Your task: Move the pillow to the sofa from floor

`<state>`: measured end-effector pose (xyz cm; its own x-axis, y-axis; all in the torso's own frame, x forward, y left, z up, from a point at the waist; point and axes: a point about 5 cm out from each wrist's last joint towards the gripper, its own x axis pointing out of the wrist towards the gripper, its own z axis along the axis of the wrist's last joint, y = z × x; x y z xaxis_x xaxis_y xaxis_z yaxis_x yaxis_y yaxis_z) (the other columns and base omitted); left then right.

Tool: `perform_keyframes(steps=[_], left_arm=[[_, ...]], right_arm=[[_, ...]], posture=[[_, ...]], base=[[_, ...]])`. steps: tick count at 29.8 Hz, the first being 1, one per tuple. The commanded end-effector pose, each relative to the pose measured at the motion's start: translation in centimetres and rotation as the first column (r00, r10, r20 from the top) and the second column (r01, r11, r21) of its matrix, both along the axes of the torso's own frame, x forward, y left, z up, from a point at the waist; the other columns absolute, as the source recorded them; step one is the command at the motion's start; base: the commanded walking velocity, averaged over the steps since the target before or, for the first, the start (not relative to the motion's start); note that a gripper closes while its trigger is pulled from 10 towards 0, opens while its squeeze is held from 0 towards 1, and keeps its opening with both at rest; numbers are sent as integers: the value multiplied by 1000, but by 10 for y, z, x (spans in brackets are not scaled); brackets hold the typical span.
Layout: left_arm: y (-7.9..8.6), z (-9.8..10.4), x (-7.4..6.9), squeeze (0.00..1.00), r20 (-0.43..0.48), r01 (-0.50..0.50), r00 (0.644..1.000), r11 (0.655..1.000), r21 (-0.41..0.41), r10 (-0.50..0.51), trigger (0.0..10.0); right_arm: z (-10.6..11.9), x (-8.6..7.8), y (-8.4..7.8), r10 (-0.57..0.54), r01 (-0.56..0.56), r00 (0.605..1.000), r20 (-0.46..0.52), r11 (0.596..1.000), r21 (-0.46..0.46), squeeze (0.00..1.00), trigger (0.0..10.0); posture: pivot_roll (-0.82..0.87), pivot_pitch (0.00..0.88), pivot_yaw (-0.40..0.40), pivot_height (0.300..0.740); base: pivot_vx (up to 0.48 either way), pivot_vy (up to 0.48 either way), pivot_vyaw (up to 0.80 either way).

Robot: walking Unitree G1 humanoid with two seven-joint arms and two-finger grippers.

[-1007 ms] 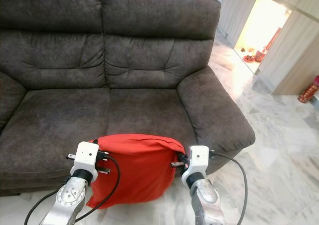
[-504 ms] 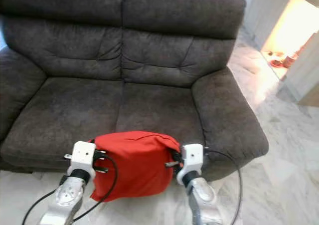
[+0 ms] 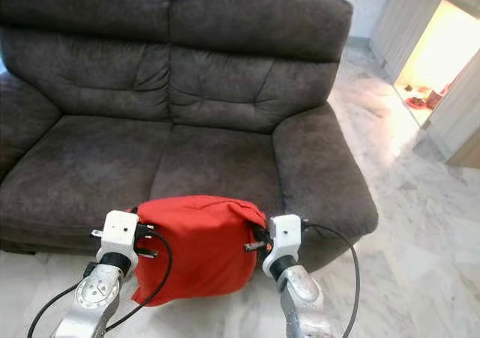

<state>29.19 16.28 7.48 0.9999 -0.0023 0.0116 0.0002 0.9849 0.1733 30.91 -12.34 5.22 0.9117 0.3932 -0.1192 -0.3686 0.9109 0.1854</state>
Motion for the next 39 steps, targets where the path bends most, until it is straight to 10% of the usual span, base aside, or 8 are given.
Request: perform_keyframes(steps=[1, 39], left_arm=[[-10, 23, 5, 0, 125, 37, 992, 999, -25, -34, 10000], [9, 37, 2, 0, 187, 18, 982, 995, 96, -36, 10000]], right_arm=[[3, 1, -7, -15, 15, 1000, 17, 1000, -1, 0, 10000], [25, 10, -5, -26, 27, 991, 134, 1000, -6, 0, 10000]], posture=[[196, 97, -93, 740], [188, 92, -92, 740]], base=[[0, 0, 0], [41, -57, 0]])
